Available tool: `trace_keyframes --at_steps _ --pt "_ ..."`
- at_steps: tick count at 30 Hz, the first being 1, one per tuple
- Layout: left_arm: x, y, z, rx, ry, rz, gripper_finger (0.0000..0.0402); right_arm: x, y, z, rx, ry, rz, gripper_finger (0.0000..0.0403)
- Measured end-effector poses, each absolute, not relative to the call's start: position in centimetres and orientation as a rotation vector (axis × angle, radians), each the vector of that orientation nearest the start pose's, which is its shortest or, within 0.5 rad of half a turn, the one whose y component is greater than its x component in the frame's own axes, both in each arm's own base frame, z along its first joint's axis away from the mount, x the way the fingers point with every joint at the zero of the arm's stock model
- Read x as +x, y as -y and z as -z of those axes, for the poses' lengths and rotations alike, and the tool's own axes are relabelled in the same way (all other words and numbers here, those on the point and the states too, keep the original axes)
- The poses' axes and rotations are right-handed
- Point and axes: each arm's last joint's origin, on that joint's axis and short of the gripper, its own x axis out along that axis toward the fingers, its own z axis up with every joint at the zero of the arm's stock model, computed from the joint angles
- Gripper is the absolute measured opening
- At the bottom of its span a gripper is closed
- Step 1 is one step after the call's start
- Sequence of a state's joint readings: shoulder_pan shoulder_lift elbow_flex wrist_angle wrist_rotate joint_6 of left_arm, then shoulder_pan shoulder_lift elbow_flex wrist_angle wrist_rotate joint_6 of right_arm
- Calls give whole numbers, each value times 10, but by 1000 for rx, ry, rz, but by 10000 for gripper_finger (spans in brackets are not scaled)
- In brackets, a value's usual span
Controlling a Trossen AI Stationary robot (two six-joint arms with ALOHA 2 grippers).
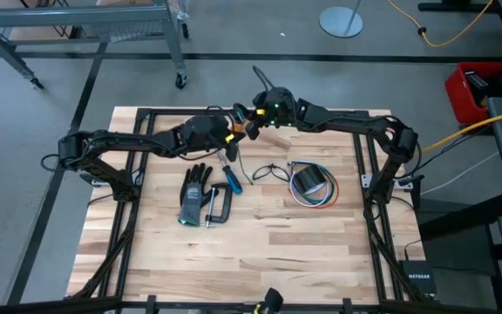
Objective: Coil cords
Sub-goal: Coil the green wire onto the spool
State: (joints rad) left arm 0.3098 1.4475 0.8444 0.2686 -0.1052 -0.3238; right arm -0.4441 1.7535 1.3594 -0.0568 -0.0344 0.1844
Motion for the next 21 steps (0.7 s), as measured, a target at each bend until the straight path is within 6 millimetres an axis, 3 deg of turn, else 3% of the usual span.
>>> trace_keyframes --at_steps 7,14,21 --pt "299 -94 -245 -79 -315 -551 0 363 187 -293 343 -280 321 7" --pt "299 -92 -243 75 -376 -564 0 364 186 -299 351 -229 210 7" --pt "292 -91 -228 147 -577 -553 8 364 184 -299 371 -243 72 7"
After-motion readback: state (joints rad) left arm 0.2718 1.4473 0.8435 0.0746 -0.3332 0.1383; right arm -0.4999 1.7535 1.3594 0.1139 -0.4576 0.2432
